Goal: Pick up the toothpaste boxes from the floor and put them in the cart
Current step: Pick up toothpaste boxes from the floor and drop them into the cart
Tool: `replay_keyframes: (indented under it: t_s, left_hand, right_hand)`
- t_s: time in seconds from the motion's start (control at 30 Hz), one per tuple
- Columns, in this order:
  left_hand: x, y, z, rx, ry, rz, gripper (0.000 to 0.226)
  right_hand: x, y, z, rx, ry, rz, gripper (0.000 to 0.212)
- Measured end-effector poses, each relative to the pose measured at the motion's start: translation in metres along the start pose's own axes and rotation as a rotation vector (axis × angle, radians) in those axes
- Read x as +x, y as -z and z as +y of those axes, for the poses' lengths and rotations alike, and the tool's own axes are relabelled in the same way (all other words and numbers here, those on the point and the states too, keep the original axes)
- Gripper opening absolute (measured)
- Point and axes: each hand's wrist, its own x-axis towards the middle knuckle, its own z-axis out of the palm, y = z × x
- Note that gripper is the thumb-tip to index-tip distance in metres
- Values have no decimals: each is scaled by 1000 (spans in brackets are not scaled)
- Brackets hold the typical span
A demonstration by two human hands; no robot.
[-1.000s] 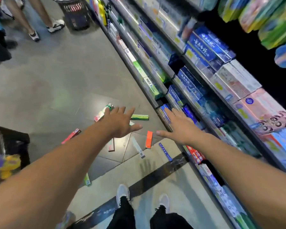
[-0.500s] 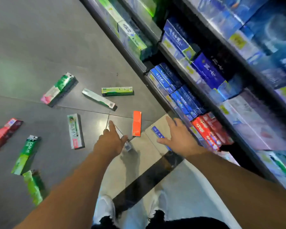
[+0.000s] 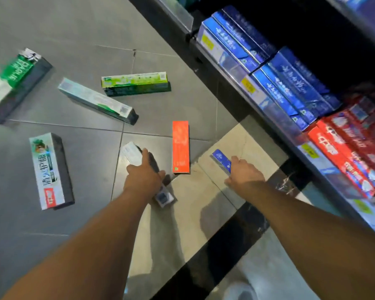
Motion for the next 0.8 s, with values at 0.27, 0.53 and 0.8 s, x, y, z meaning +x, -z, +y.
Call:
replay_keyframes:
  t_s: [0.27,0.53,0.8]
  left_hand:
    - [-13,9,-4,-12,-51,3,57]
    - [-155,160,14,26,-140,15,58]
    - [-372,371,65,116,-344,20,103]
  right_hand:
    - [-13,7,-12,31,0,-33,45]
    - [-150,161,-39,173,22,-77,50]
    - [-353,381,-42,293,114,52,39]
